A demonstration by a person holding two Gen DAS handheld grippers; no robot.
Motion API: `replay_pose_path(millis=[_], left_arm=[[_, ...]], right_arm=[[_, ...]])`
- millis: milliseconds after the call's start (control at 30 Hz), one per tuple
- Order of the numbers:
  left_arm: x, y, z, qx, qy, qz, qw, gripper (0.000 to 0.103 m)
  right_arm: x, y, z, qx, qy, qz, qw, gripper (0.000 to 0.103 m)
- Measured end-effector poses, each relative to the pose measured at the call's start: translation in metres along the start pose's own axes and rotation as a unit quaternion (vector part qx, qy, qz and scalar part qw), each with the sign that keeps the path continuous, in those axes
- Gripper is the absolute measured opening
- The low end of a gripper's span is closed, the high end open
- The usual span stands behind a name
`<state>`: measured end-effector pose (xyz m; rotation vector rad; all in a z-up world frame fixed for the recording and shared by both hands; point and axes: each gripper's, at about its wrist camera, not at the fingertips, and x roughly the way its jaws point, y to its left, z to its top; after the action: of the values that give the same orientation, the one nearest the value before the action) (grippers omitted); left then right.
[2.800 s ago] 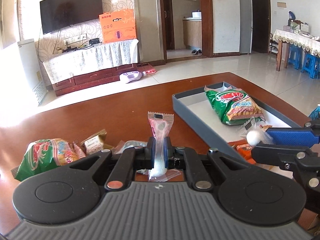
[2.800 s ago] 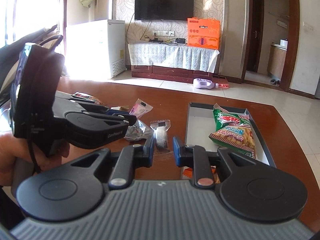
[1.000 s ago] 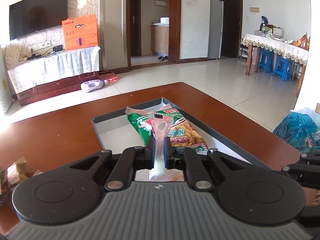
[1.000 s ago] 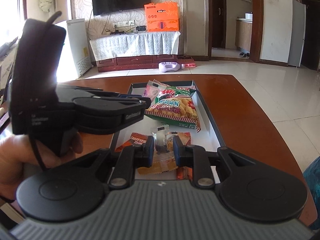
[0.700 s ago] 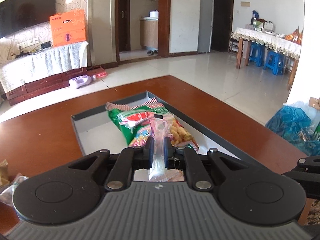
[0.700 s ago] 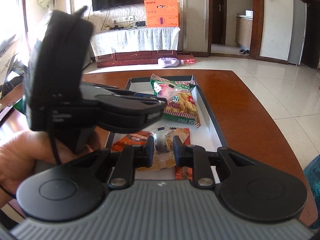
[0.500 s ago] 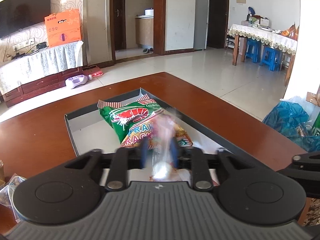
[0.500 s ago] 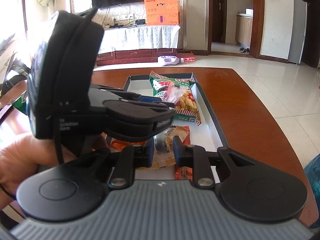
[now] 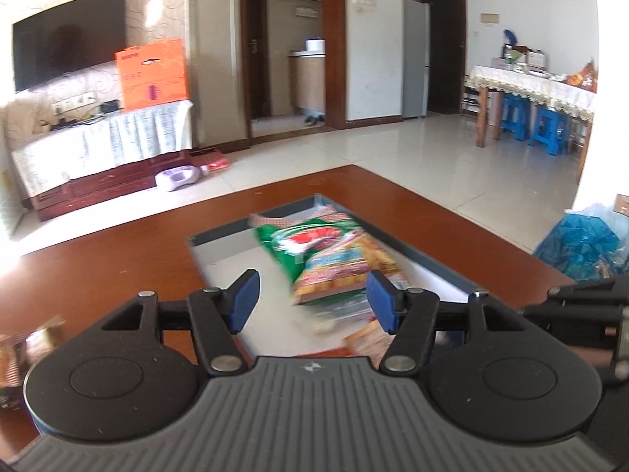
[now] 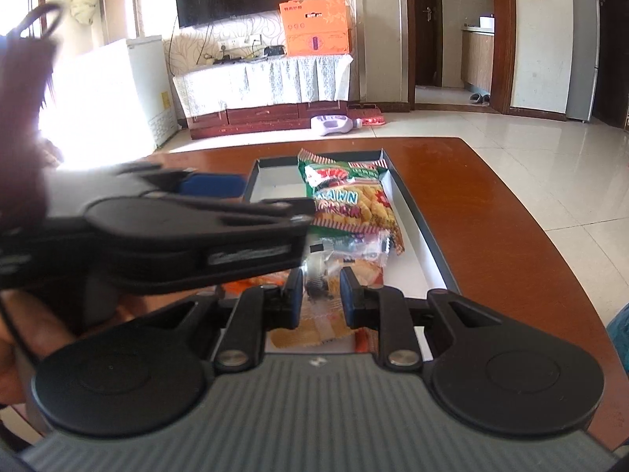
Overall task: Organize snacks
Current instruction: 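Open the left tool to drop the lollipop packet while the right tool releases the candy packet, then reach and grasp the brown foil-wrapped chocolate with the left tool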
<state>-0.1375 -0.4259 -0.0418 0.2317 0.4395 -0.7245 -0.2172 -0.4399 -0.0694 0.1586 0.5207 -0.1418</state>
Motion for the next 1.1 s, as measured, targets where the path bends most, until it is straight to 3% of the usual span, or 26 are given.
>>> replay_pose_path(millis=[300, 900, 967, 1033, 1100], left_arm=[[-0.034, 0.036, -0.015, 0.011, 0.005, 0.049, 0.9987, 0.066], [-0.066, 0.077, -0.037, 0.008, 0.019, 0.080, 0.9966, 0.066], [-0.069, 0.082, -0.039, 0.004, 0.020, 0.088, 0.9959, 0.066], [-0.069, 0.089, -0.041, 0.001, 0.023, 0.098, 0.9949, 0.066], [-0.070, 0.100, -0.046, -0.006, 0.031, 0.105, 0.9940, 0.066]], right_arm=[[0.013, 0.012, 0.004, 0.007, 0.003, 0.001, 1.000, 0.023], [0.016, 0.026, 0.011, 0.011, -0.010, -0.002, 1.000, 0.025], [0.016, 0.029, 0.012, 0.007, -0.014, -0.001, 1.000, 0.036], [0.014, 0.033, 0.013, 0.005, -0.021, 0.001, 1.000, 0.053], [0.010, 0.036, 0.014, 0.002, -0.033, 0.002, 0.999, 0.055]])
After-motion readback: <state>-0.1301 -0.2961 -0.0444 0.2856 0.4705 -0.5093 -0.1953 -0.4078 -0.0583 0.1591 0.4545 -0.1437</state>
